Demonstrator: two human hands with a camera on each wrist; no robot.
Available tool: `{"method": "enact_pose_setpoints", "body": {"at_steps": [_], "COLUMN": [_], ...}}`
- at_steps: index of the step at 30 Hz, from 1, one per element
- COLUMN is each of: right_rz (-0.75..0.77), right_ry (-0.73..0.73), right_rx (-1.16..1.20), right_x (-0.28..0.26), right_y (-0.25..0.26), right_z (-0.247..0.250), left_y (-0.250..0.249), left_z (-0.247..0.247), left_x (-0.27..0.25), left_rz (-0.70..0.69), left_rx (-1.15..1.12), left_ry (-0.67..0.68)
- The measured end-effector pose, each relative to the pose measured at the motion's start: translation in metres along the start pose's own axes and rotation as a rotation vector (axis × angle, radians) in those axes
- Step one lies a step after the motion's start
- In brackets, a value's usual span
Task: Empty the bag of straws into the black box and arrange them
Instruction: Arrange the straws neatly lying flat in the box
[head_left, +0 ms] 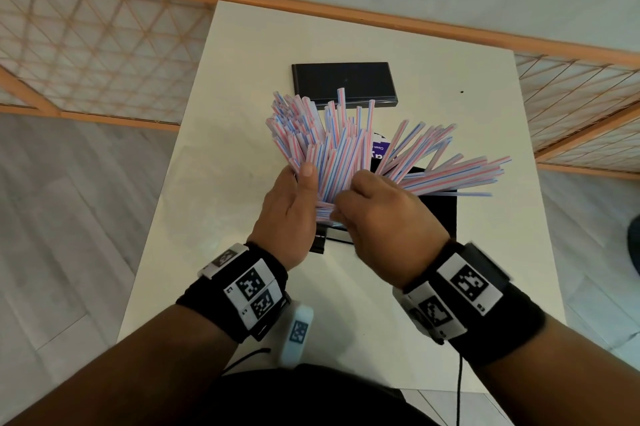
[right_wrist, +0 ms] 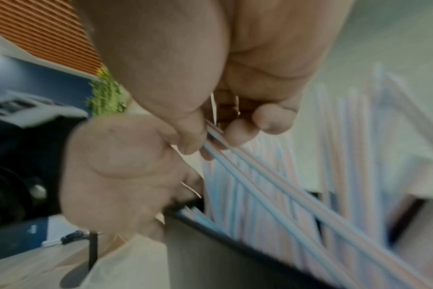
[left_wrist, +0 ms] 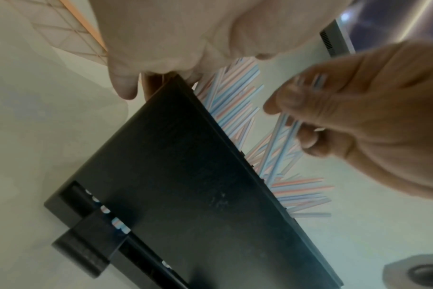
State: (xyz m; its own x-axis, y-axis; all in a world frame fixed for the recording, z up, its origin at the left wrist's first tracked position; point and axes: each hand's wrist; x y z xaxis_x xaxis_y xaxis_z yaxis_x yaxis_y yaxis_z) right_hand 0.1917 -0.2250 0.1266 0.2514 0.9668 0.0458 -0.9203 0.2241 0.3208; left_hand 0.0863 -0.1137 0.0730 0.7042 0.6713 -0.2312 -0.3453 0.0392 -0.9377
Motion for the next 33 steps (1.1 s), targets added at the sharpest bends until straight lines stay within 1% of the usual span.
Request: {"method": "enact_pose_setpoints", "body": {"at_steps": [2, 5, 8, 10, 12, 13, 15, 17, 18, 19, 20, 22, 24, 25, 26, 27, 29, 31, 33], "right_rz": [-0.018, -0.073, -0.074, -0.095, -0.145, -0.162, -0.178, -0.205, -0.242, -0.319, -0.446, -0.737, -0.965, -1.031, -1.062, -1.083, -1.068, -0.963, -0.842], "right_ry": [0.019, 0.087, 0.175, 0.22, 0.267, 0.259, 0.177, 0.033, -0.029, -0.075, -0.095, -0.083, 0.031, 0.104, 0.162, 0.212, 0.273, 0.248, 0.176], "right_rx": [-0.013, -0.018, -0.076, -0.093, -0.068, -0.019, 0.105, 0.202, 0.196, 0.182, 0.167, 0.144, 0.103, 0.114, 0.151, 0.212, 0.328, 0.397, 0.421], "right_x": [0.001, 0.005, 0.016, 0.022, 0.023, 0.02, 0.012, -0.001, -0.01, -0.019, -0.028, -0.044, -0.058, -0.062, -0.065, -0.064, -0.057, -0.043, -0.027], "right_y": [0.013, 0.028, 0.04, 0.038, 0.03, 0.025, 0.016, 0.006, -0.001, -0.011, -0.021, -0.046, -0.075, -0.087, -0.097, -0.102, -0.104, -0.103, -0.095], "right_z": [0.005, 0.012, 0.006, -0.003, -0.014, -0.019, -0.021, -0.013, -0.007, 0.0, 0.009, 0.025, 0.033, 0.034, 0.032, 0.029, 0.024, 0.023, 0.028], "left_y": [-0.002, 0.002, 0.01, 0.006, 0.005, 0.007, 0.006, 0.004, 0.005, 0.006, 0.006, 0.007, 0.009, 0.008, 0.006, 0.006, 0.006, 0.005, 0.006], "left_z": [0.002, 0.002, 0.002, 0.001, -0.002, -0.003, -0.002, -0.003, -0.004, -0.005, -0.005, -0.004, -0.004, -0.004, -0.004, -0.004, -0.004, -0.003, -0.003], "left_x": [0.002, 0.006, 0.011, 0.011, 0.011, 0.011, 0.01, 0.008, 0.007, 0.007, 0.007, 0.008, 0.01, 0.01, 0.009, 0.009, 0.009, 0.009, 0.009], "left_rz": [0.017, 0.051, 0.108, 0.162, 0.215, 0.225, 0.193, 0.159, 0.151, 0.136, 0.121, 0.111, 0.124, 0.133, 0.142, 0.146, 0.151, 0.164, 0.173], "left_rx": [-0.038, -0.115, -0.228, -0.28, -0.275, -0.251, -0.159, -0.079, -0.051, -0.025, 0.002, 0.033, 0.051, 0.059, 0.065, 0.066, 0.061, 0.067, 0.073], "left_ry": [-0.008, -0.024, -0.015, -0.027, -0.042, -0.049, -0.041, -0.021, -0.013, -0.004, 0.014, 0.032, 0.029, 0.031, 0.033, 0.029, 0.024, 0.03, 0.038]}}
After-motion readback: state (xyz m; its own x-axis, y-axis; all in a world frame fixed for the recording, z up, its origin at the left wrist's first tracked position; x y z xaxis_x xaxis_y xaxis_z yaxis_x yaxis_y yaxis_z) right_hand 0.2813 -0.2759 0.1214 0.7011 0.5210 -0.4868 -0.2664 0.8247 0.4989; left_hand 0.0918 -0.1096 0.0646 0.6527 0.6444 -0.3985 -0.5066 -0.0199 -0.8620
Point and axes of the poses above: each hand's wrist, its own x-axis towards the middle knuckle, its own z-axis out of the back of the hand, y = z × x, and after that the axes turned 3 degrees about x, right-handed
